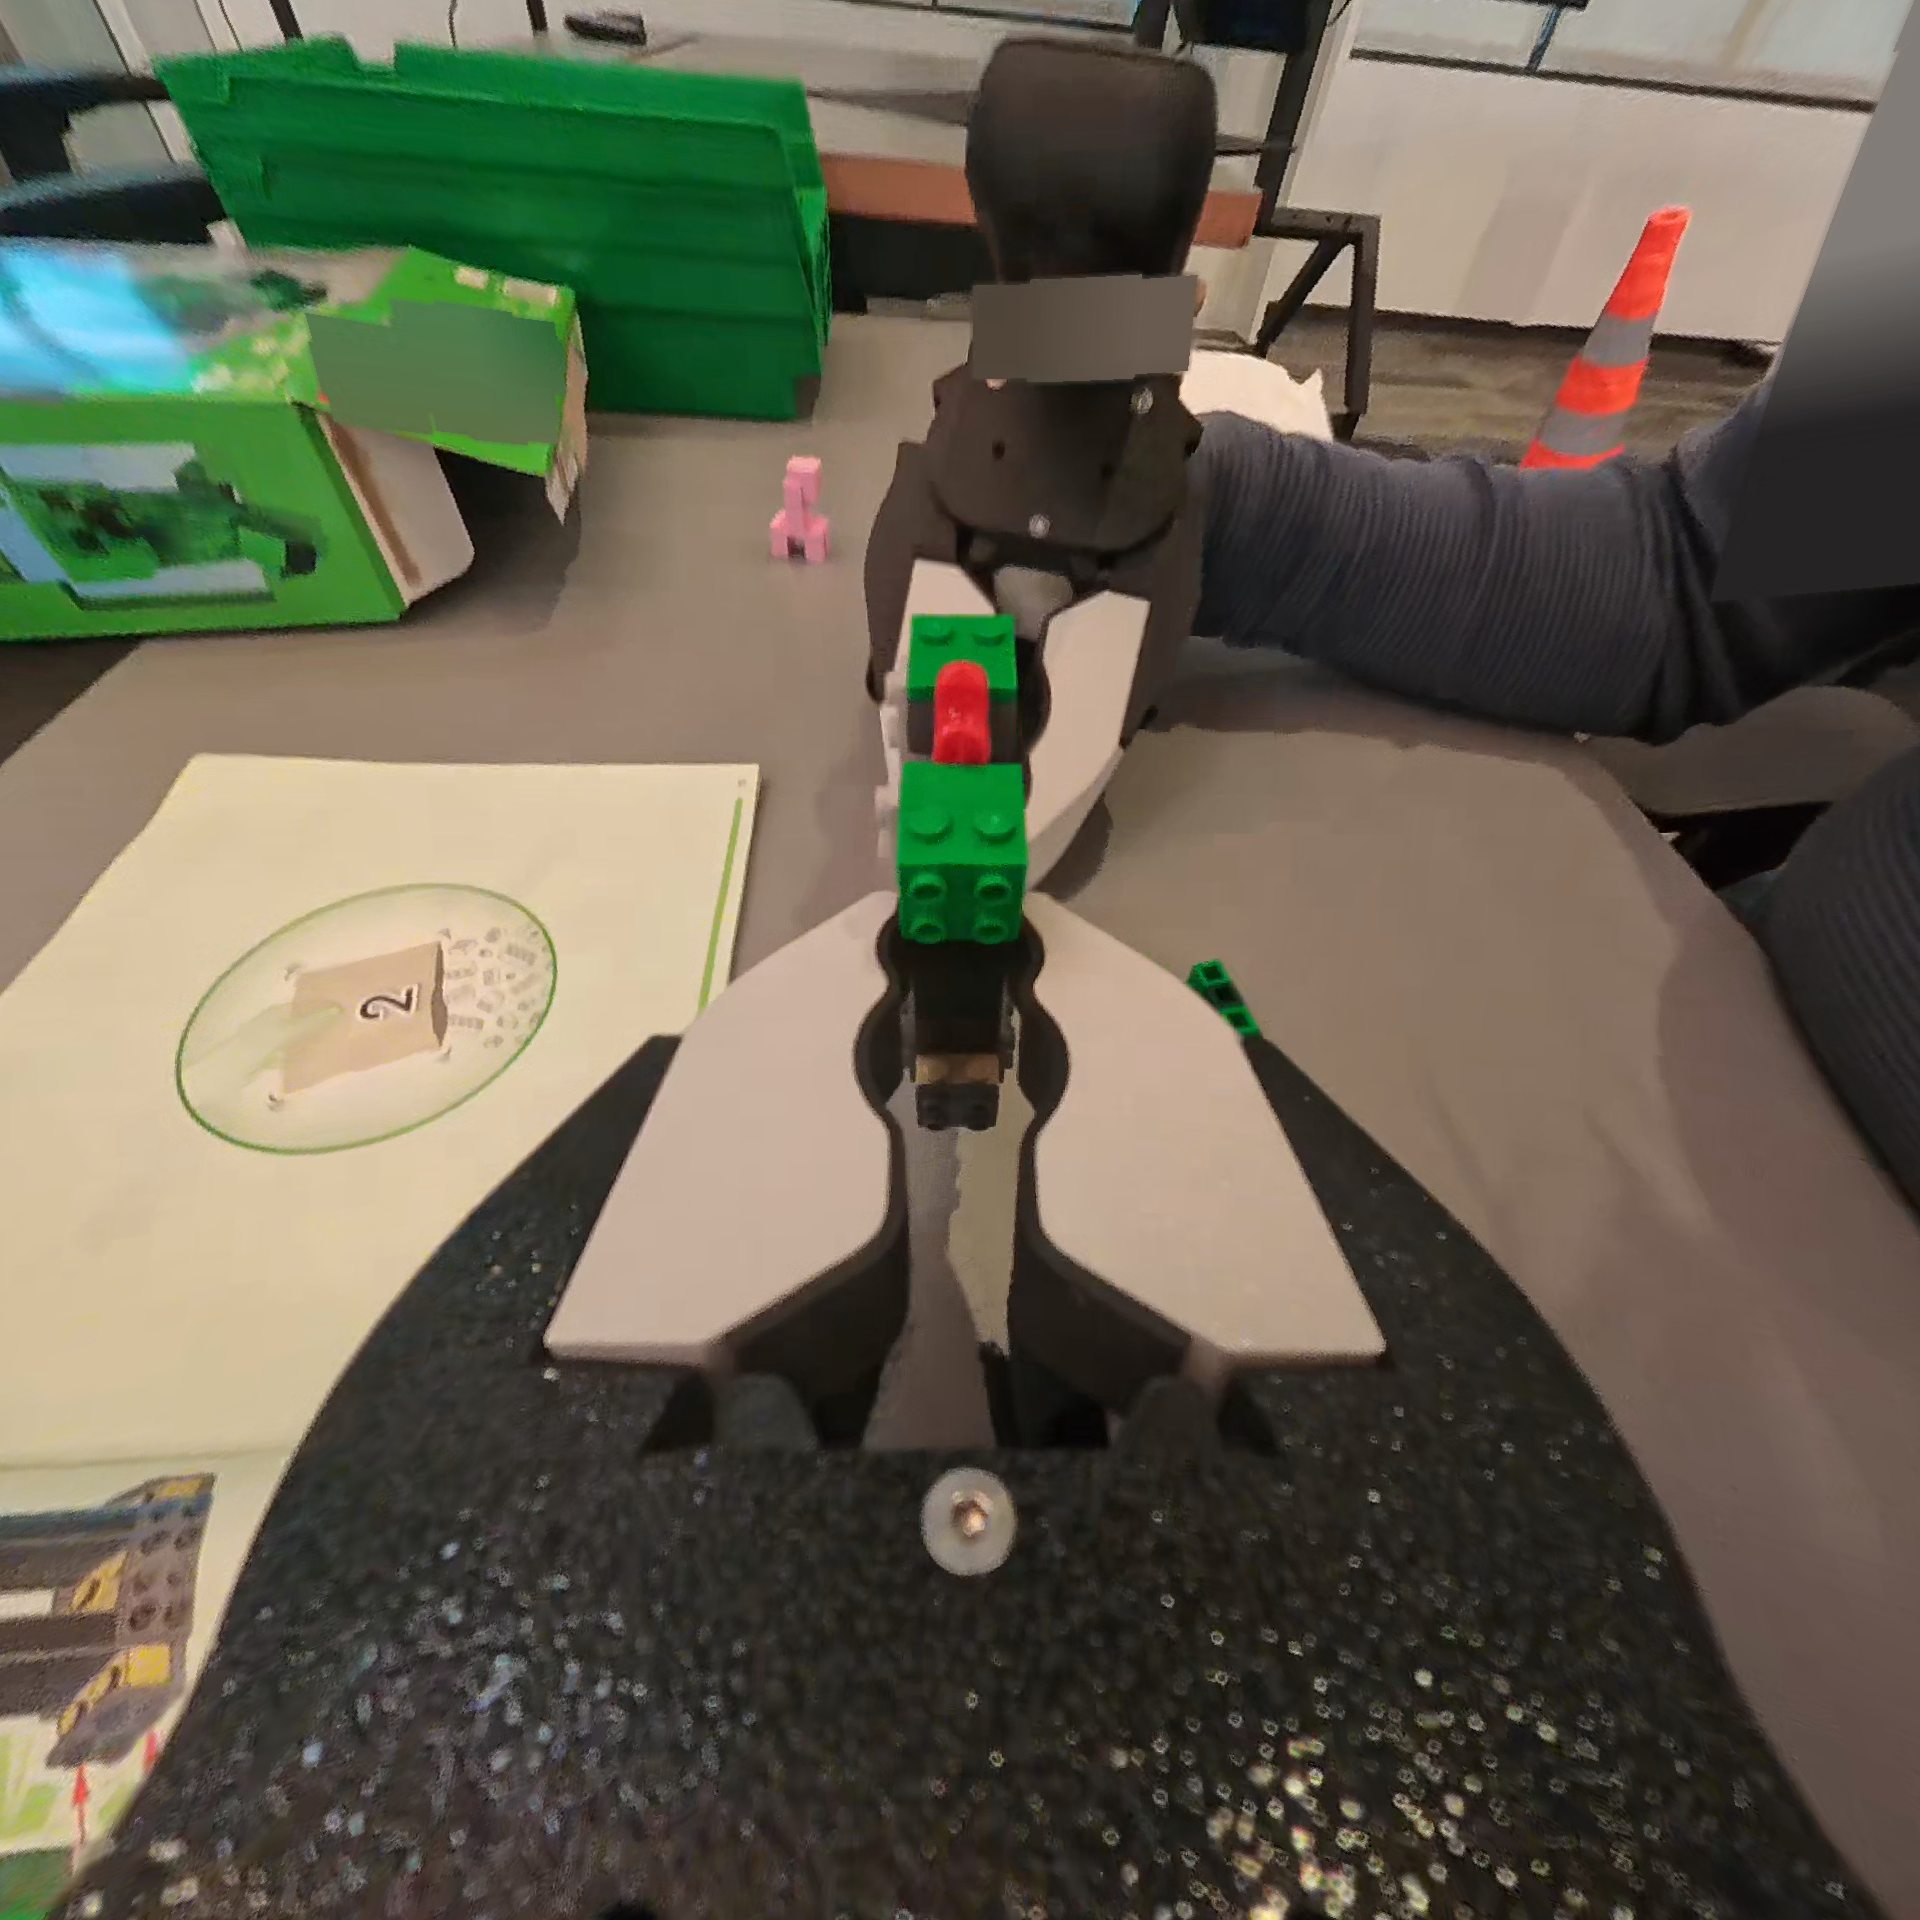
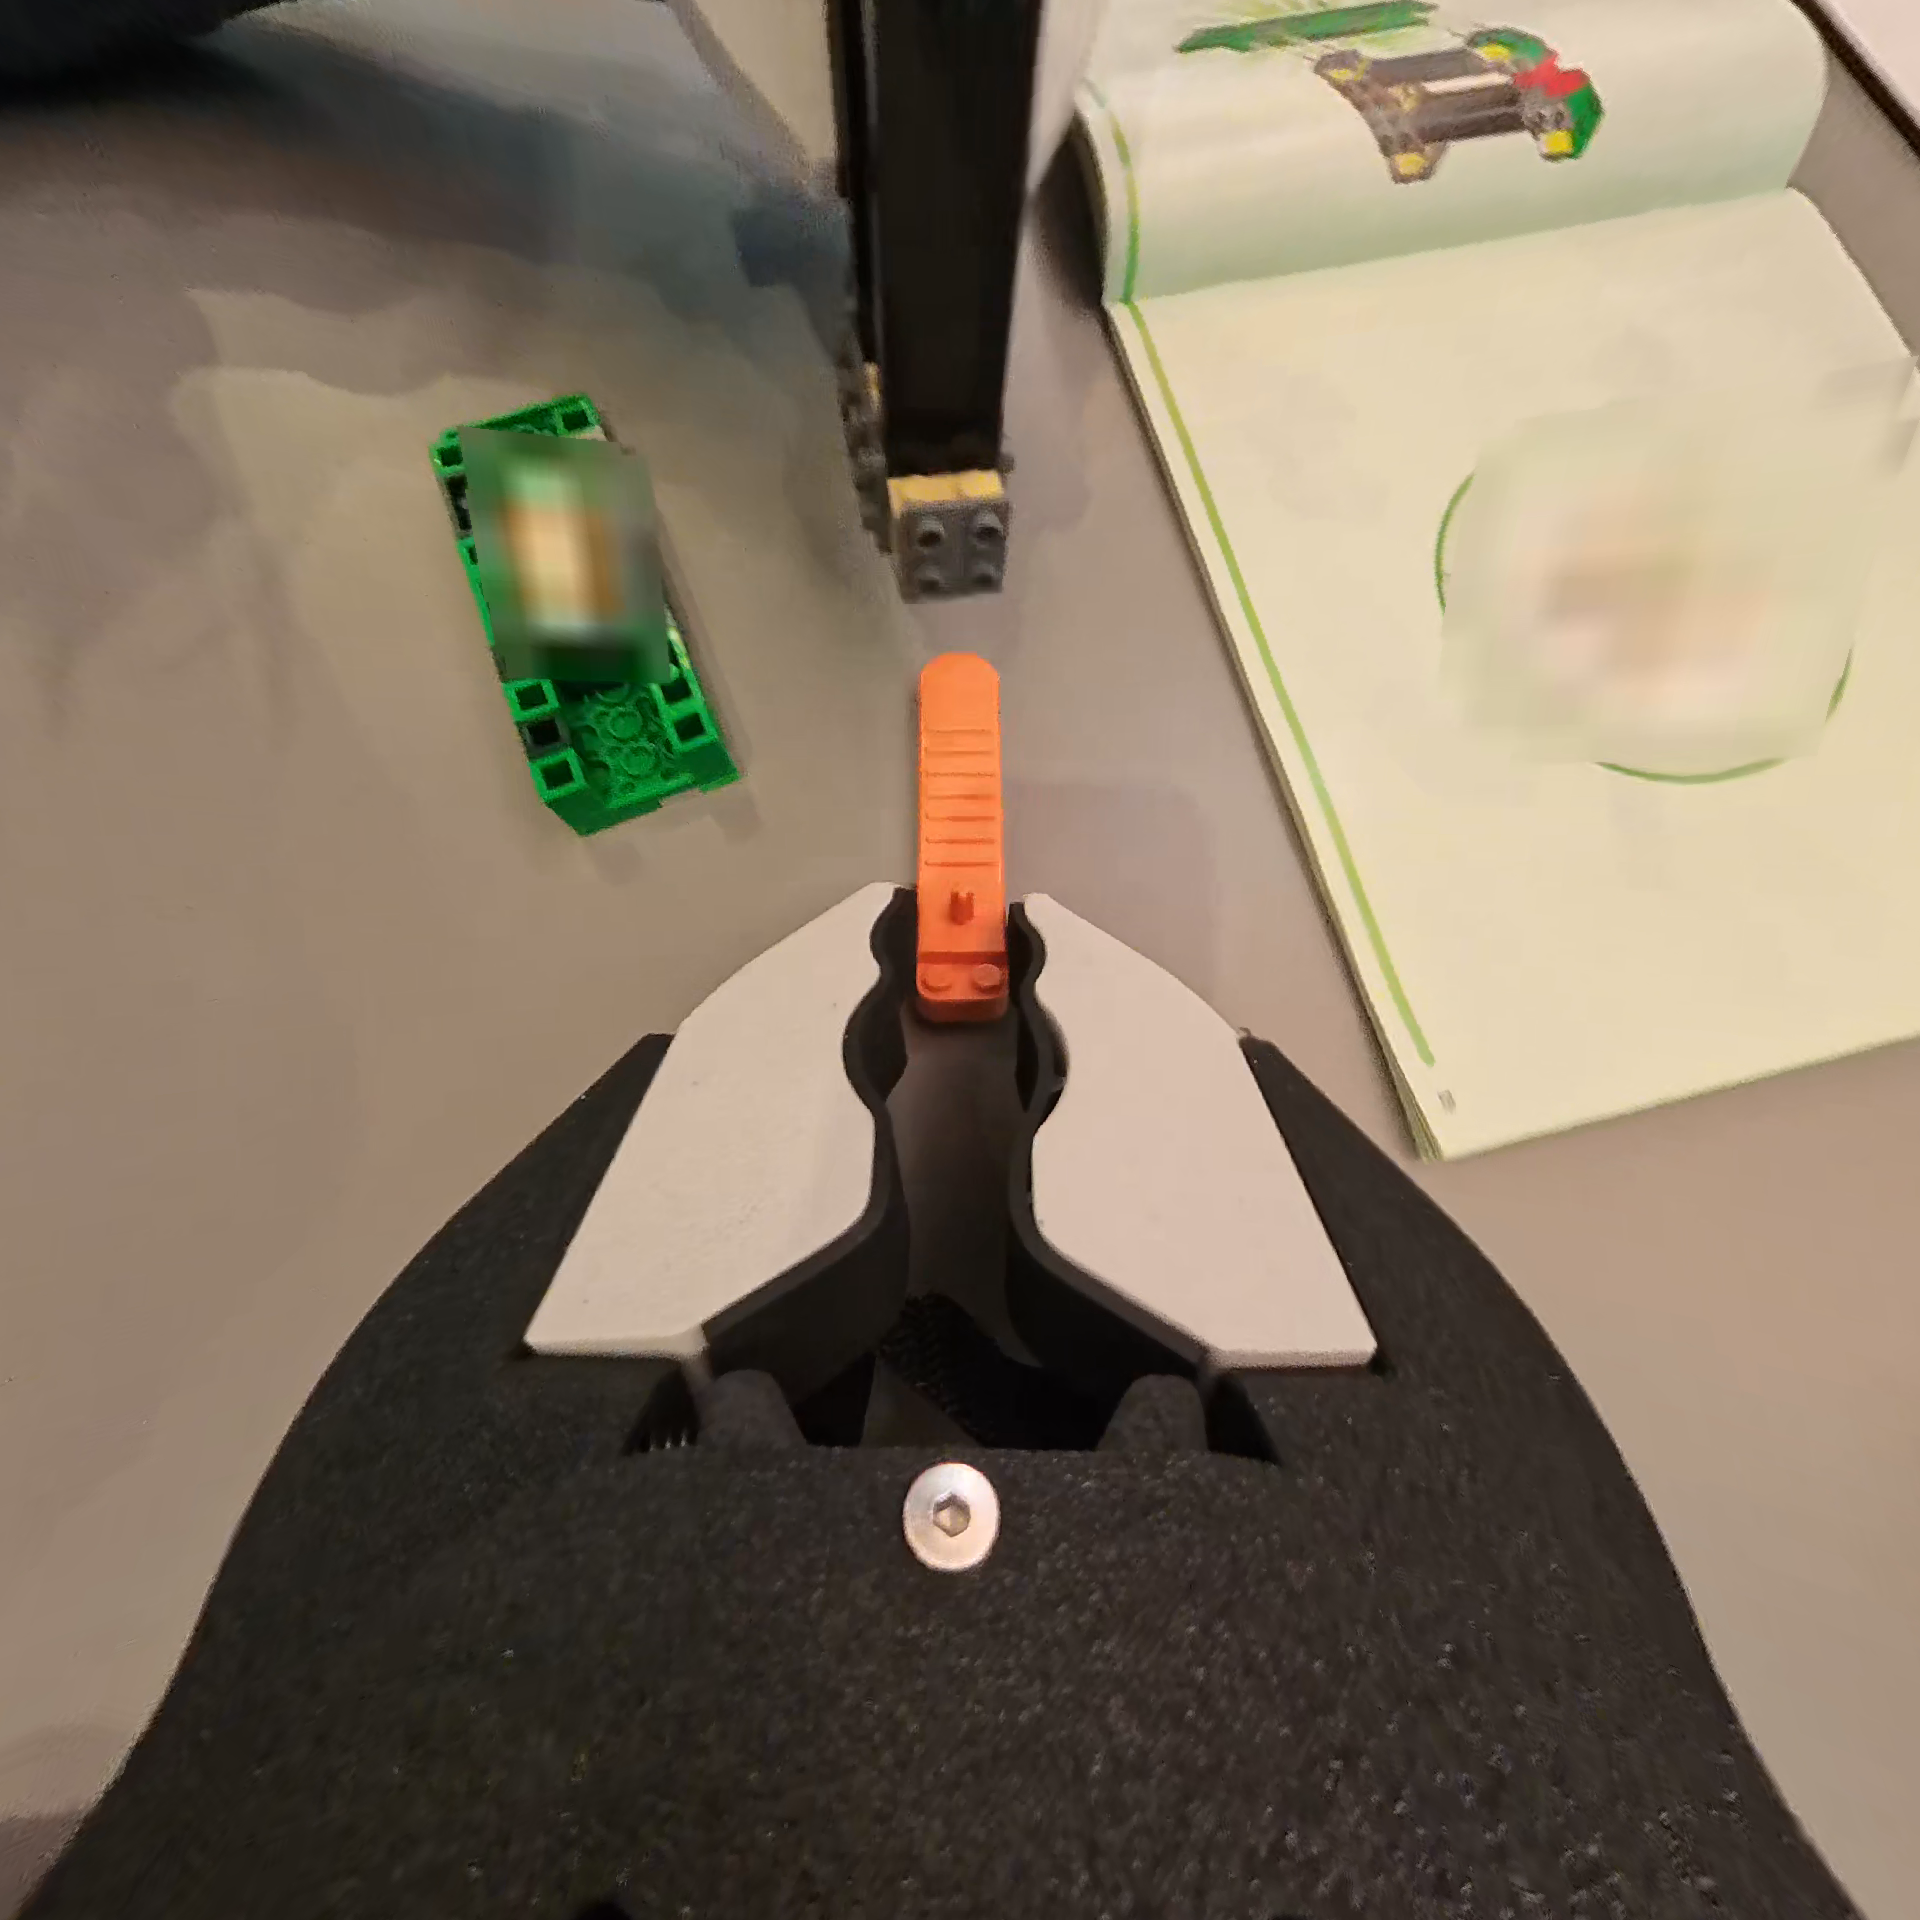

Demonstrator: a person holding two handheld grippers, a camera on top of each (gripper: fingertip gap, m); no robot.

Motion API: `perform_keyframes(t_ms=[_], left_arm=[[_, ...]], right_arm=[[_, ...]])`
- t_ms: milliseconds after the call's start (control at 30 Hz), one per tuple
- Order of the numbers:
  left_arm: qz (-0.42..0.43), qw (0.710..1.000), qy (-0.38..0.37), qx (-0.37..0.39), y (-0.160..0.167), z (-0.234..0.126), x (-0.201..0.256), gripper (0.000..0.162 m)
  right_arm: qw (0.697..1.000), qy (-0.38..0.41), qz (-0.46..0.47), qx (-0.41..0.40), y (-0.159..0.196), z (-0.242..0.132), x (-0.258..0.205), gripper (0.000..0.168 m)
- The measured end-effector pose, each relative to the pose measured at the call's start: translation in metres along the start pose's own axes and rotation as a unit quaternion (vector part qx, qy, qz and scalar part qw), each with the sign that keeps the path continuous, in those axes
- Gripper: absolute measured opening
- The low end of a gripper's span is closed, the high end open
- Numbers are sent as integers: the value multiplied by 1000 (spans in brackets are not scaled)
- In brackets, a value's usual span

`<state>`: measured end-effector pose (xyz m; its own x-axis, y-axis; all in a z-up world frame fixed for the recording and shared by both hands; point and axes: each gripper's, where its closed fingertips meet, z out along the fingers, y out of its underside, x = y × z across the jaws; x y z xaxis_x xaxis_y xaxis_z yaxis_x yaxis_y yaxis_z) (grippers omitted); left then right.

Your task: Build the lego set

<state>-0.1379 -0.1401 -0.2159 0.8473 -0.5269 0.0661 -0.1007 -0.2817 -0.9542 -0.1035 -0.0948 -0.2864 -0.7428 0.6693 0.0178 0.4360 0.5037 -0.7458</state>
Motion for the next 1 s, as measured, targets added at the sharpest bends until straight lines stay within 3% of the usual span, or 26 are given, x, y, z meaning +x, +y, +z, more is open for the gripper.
perform_keyframes(t_ms=[500, 1000], left_arm=[[33, 996, 28, -73, 22, 26, 8, 17], [21, 996, 53, -70, 25, 29, 13, 18]], right_arm=[[999, -24, -22, 4, -11, 12, -13, 16], [999, -25, -23, 6, -12, 11, -13, 16]])
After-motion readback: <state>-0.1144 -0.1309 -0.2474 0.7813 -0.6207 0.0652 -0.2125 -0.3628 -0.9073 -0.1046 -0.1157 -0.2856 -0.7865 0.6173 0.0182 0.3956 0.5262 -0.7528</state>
